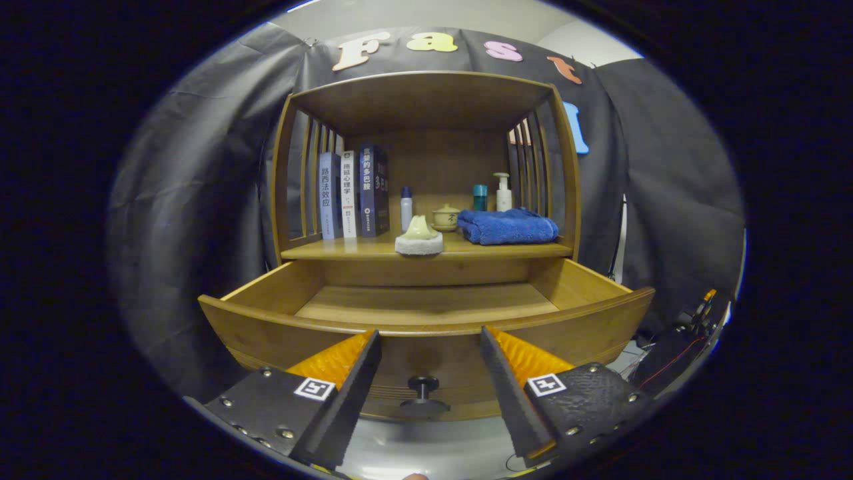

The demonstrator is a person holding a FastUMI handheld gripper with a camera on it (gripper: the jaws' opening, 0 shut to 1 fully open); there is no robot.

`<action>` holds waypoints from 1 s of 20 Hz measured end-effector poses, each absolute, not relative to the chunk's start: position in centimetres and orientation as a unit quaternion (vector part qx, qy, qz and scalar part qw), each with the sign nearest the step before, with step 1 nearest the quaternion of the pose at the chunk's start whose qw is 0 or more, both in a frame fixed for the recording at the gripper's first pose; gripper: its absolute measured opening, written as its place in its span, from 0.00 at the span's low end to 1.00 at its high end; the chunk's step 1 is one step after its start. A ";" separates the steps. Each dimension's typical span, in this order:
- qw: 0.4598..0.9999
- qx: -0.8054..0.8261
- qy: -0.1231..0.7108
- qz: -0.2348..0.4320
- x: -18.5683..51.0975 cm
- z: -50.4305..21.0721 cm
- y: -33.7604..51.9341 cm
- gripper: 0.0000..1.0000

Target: Pull open the drawer, take out the items inside it, and place them on the countertop above the cabinet.

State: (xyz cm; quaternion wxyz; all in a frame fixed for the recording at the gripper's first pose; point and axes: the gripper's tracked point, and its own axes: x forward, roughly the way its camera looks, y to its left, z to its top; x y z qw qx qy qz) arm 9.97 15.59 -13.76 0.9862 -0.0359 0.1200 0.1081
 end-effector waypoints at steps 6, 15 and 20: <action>0.980 -0.069 0.151 0.106 15.5 -14.5 17.4 0.89; 0.978 -0.064 0.171 0.105 21.2 -15.2 19.0 0.89; 0.977 -0.062 0.173 0.104 23.5 -15.5 19.5 0.89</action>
